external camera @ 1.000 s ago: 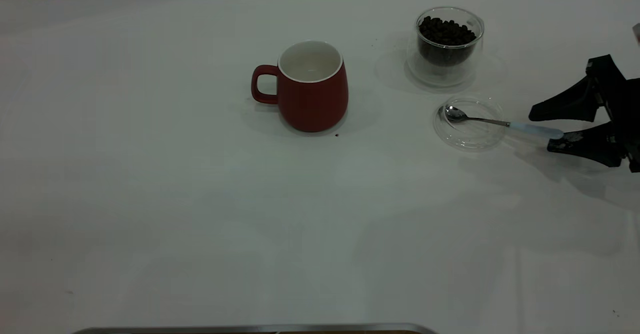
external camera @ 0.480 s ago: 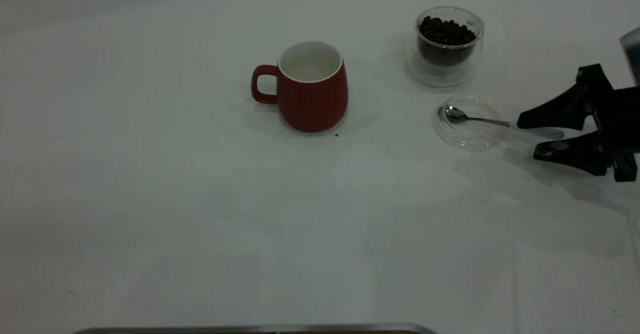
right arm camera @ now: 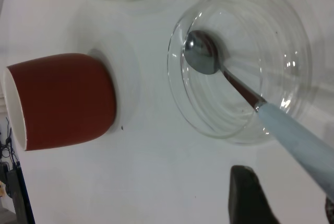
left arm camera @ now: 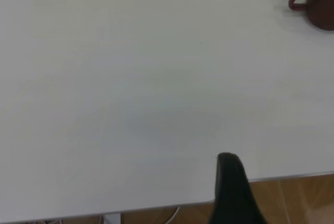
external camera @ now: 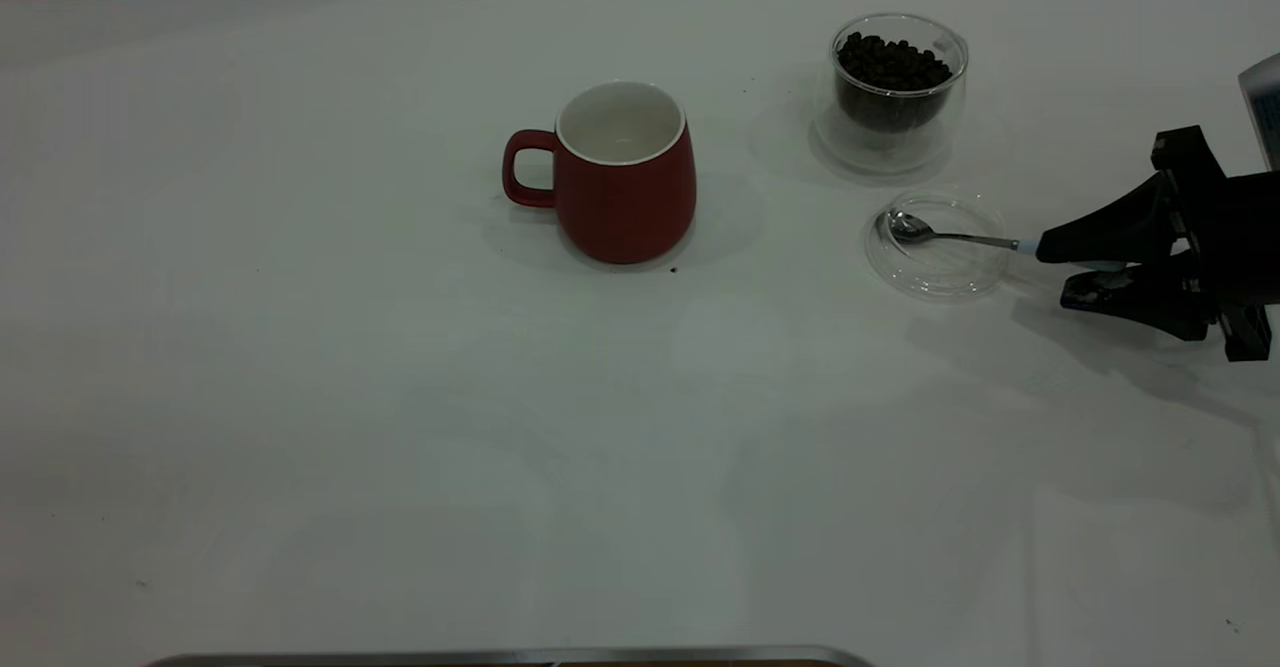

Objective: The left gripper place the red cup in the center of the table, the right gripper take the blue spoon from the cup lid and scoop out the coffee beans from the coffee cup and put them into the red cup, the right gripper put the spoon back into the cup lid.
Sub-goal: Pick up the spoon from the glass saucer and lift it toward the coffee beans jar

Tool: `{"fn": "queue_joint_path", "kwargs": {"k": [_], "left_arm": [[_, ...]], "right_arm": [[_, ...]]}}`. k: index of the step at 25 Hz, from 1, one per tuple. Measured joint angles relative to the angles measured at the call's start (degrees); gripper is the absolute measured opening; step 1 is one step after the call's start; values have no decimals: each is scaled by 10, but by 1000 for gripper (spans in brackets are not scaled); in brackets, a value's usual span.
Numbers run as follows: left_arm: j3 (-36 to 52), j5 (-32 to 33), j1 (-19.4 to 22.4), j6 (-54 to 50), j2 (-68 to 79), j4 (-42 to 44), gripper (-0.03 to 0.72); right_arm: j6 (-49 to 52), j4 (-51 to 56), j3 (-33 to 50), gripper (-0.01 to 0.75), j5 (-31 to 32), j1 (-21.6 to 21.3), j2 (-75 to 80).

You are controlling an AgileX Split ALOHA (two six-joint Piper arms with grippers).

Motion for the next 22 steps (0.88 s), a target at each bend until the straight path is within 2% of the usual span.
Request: {"fn": "queue_joint_path", "kwargs": {"k": [10,22], "left_arm": [[0,0,0,0,0,0,533],[0,0,0,0,0,0,533]], "right_arm": [[-5,0,0,233,-22,0,0],[-17,0,-13,246,-25,0,1]]}}
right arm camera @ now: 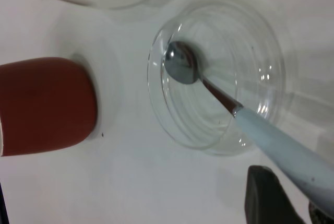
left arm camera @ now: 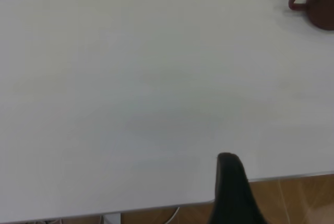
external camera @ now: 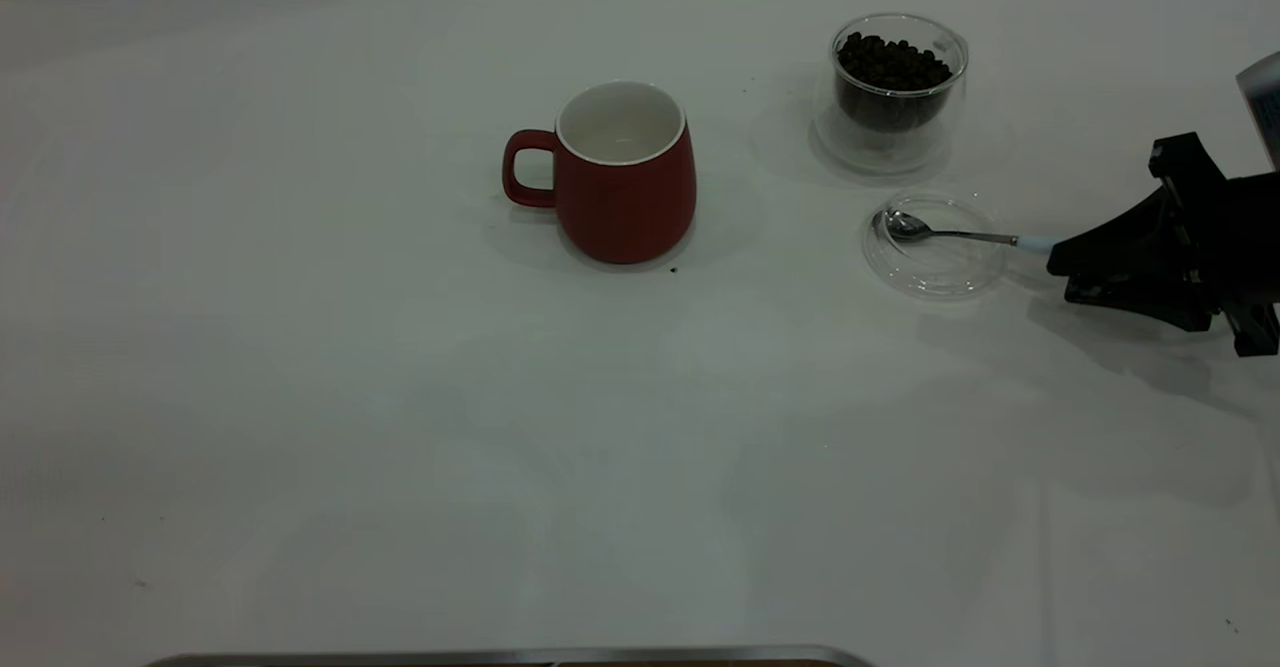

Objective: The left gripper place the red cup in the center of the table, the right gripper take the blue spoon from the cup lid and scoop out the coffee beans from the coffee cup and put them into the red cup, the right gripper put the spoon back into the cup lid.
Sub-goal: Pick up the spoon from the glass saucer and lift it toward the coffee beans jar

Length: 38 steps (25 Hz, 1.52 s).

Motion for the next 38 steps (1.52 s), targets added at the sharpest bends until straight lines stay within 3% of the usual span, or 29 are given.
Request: {"fn": "queue_joint_path", "kwargs": {"k": [13,21,28,32,38], "left_arm": [[0,0,0,0,0,0,533],[0,0,0,0,0,0,533],[0,0,0,0,0,0,533],[0,0,0,0,0,0,533],[0,0,0,0,0,0,533]], "right_arm": [[0,0,-9,251,1,0,8],[-1,0,-20,322,4,0,8],[-1,0,-26,332,4,0,8],[-1,0,-31,299,4,0,8],[-1,0,-31,190,16,0,8]]}}
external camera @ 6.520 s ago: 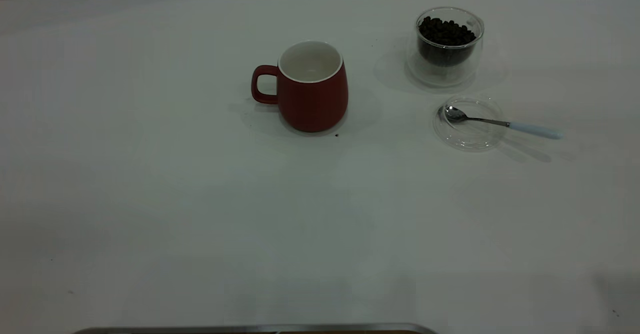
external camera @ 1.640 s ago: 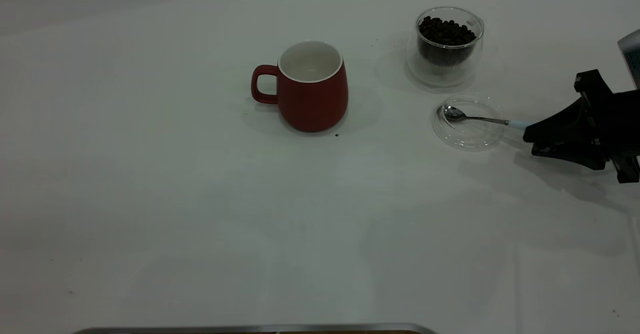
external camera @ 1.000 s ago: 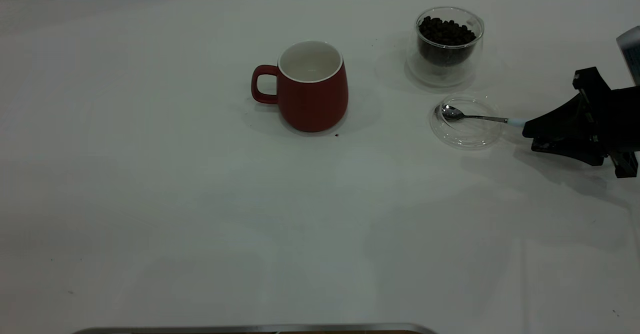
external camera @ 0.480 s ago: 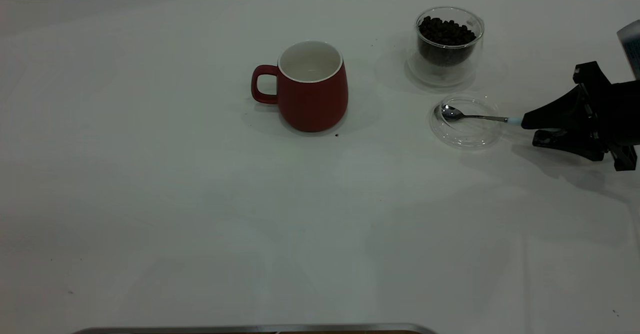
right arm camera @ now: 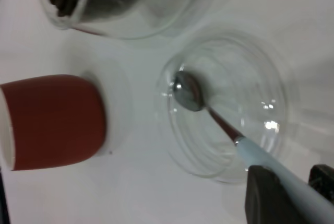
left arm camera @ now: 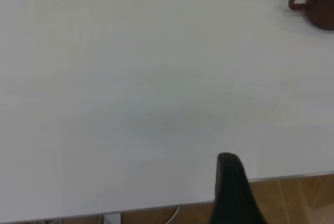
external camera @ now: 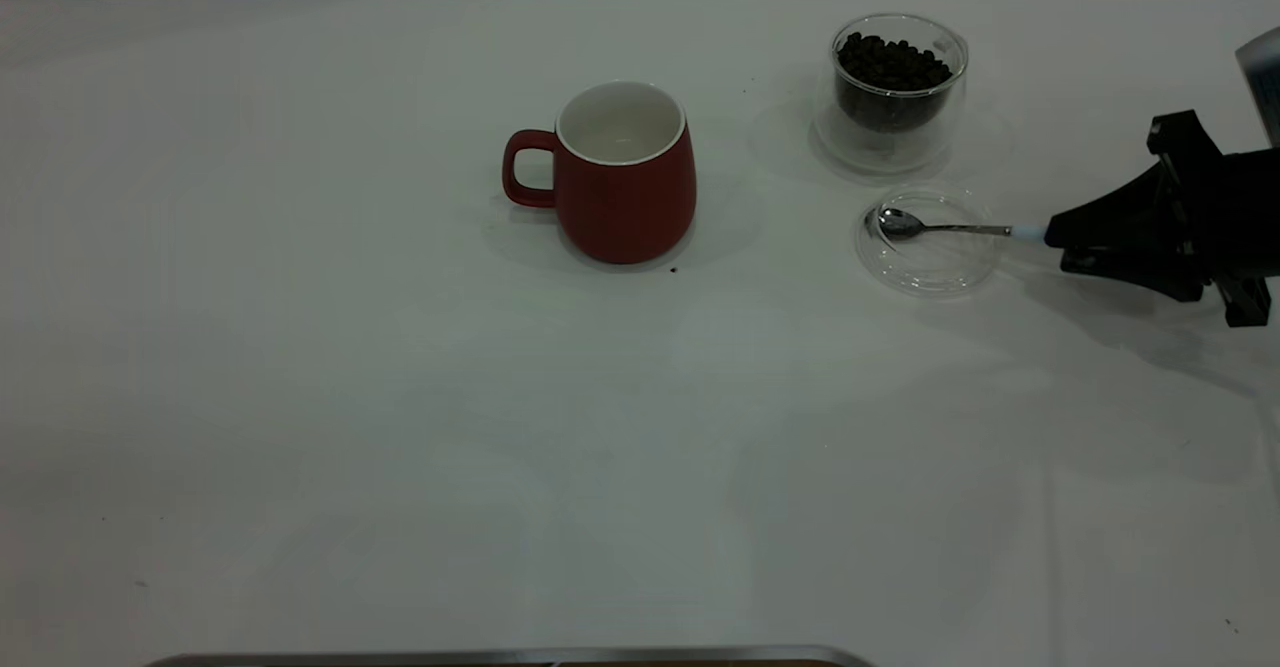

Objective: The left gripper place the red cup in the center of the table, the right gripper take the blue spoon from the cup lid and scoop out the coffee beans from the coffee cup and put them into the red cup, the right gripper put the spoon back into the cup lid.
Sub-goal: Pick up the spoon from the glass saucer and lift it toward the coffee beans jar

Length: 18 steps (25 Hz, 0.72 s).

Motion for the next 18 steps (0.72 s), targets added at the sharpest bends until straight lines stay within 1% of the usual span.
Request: {"fn": "queue_joint_path", "kwargs": {"k": [6,14,18], "left_arm": [[0,0,0,0,0,0,533],[0,0,0,0,0,0,533],[0,0,0,0,0,0,533]], "right_arm": [[0,0,0,118,31,0,0],[0,-11,0,113,29,0,-8],[0,-14,6,113,12,0,-28]]}}
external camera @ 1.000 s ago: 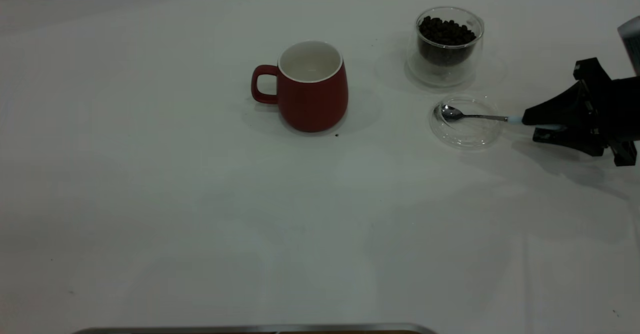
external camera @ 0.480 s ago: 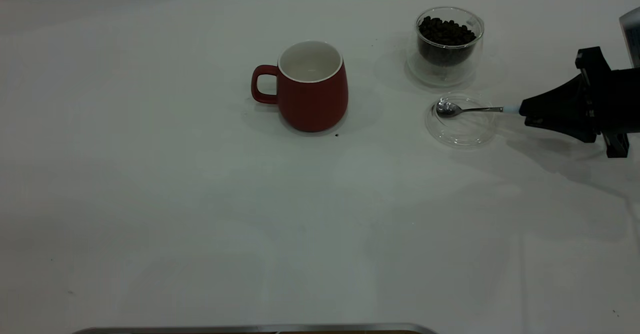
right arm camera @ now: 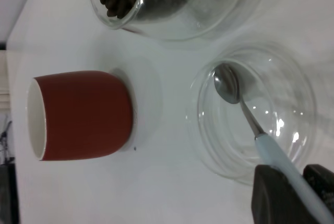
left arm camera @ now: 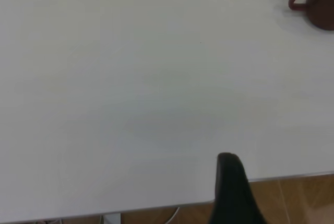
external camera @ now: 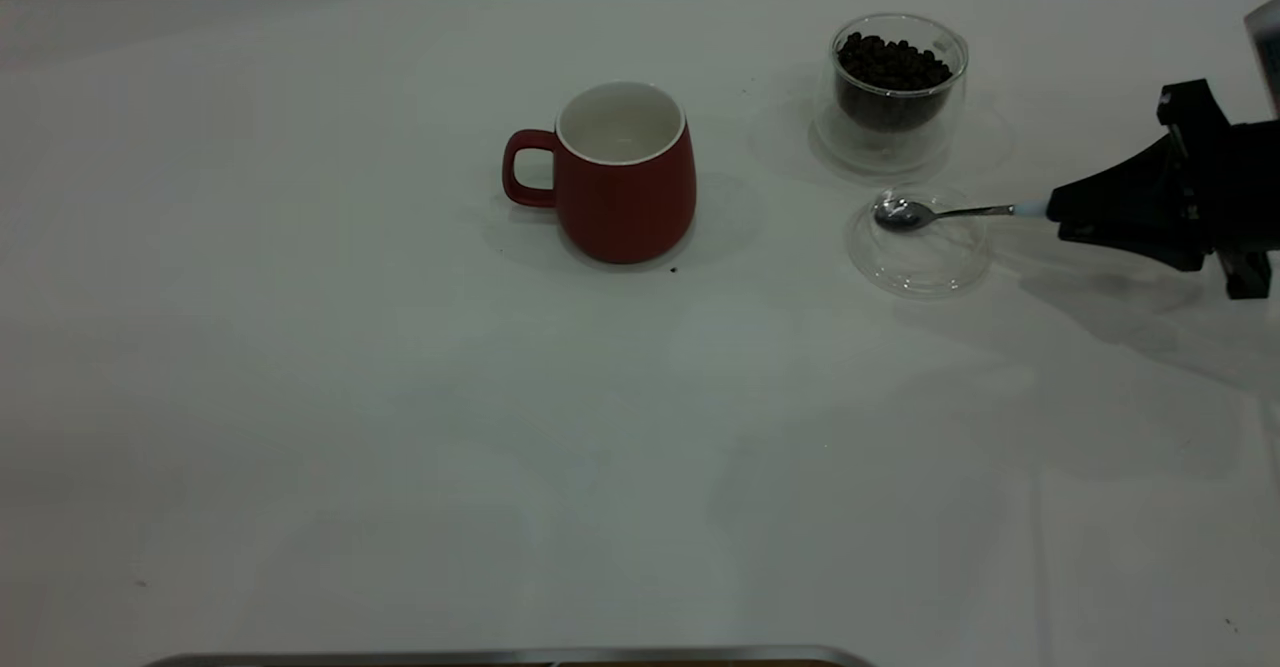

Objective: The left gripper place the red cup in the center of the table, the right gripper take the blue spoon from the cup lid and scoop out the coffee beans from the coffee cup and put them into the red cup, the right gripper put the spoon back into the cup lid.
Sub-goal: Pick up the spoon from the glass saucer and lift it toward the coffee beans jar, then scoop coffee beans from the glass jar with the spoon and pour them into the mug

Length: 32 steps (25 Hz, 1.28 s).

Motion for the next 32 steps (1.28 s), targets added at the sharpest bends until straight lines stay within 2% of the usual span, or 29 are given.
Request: {"fn": "queue_joint_path", "kwargs": {"k": [10,25,32], "left_arm": [[0,0,0,0,0,0,533],[0,0,0,0,0,0,533],[0,0,0,0,0,0,533]], "right_arm": [[0,-15,55,110,-55,-8,-85],[-9,-21,119,110,-54,-10,-231],[-36,1,108,110,-54,-3,-276]]}}
